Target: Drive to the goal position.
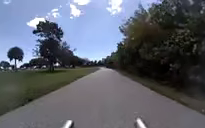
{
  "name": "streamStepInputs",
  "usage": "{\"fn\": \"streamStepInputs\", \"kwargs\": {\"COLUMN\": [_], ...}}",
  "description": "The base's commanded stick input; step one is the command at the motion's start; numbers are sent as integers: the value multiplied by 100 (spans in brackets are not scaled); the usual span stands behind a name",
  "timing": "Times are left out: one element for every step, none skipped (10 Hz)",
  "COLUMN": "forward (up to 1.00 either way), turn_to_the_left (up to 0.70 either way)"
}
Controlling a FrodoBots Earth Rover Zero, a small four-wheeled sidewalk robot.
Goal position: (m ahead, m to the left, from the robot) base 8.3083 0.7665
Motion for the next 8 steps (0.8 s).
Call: {"fn": "streamStepInputs", "kwargs": {"forward": [50,50,50,50,50,50,50,50], "turn_to_the_left": [0,0,0,0,0,0,0,0]}}
